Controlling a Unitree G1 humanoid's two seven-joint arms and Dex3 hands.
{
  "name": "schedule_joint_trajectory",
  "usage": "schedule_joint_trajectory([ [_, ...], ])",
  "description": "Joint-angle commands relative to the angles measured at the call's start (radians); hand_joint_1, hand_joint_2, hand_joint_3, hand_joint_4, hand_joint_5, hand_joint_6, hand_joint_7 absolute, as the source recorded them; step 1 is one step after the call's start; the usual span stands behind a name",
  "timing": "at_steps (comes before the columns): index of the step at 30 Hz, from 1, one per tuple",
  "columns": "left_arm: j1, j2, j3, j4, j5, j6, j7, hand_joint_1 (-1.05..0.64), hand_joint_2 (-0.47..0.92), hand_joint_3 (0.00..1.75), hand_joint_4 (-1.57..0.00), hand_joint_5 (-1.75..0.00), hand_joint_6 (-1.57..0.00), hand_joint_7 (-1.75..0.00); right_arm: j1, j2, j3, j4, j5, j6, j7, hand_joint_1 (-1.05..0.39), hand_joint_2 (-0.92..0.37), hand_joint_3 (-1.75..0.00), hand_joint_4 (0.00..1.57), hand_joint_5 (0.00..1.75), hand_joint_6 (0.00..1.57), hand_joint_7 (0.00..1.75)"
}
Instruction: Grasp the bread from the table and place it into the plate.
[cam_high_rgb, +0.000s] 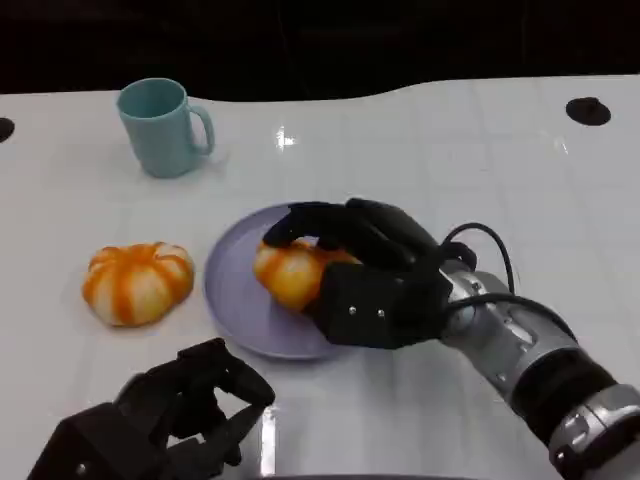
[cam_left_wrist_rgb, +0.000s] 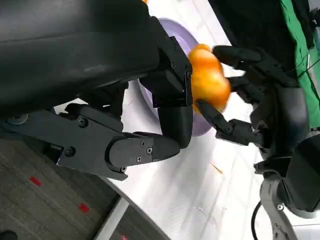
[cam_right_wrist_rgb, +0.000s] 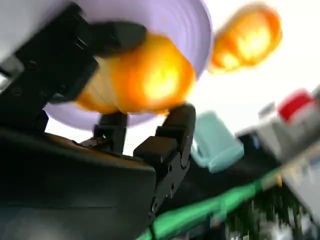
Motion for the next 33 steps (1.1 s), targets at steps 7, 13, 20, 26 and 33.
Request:
schedule_joint_trajectory([
  [7,-0.001,0.003,0.003,0.004,0.005,-0.002,0.01,-0.37,0.92,0.47,-0.66,-1.75,-0.59,-1.33,0.041,-0.068,0.019,-0.157,0.017,0.095,0.174,-0.72,-0.92,-0.34,0.0,0.07,0.15,0.0],
  [13,0.0,0.001,0.001,0.002,0.014,-0.002,0.015,-0.37,0.92,0.47,-0.67,-1.75,-0.6,-1.34,0.129,-0.127,-0.006,-0.343,0.069,0.117,0.27,-0.72,-0.92,-0.34,0.03,0.08,0.14,0.0],
  [20,-0.004,-0.001,0.001,0.003,0.012,-0.003,0.014,-0.35,0.92,0.47,-0.65,-1.75,-0.6,-1.34,0.263,-0.22,-0.044,-0.597,0.127,0.135,0.329,-0.69,-0.92,-0.31,0.09,0.13,0.19,0.02],
  [26,-0.004,-0.002,0.002,0.009,0.01,-0.006,0.013,-0.36,0.92,0.48,-0.66,-1.75,-0.59,-1.34,0.379,-0.288,-0.089,-0.733,0.161,0.101,0.322,-0.63,-0.92,-0.28,0.19,0.2,0.26,0.06],
  [33,-0.005,-0.005,0.003,0.009,0.008,0.0,0.013,-0.37,0.92,0.47,-0.65,-1.75,-0.6,-1.34,0.52,-0.304,-0.172,-0.805,0.226,0.01,0.244,-0.44,-0.92,-0.13,0.62,0.55,0.61,0.21],
])
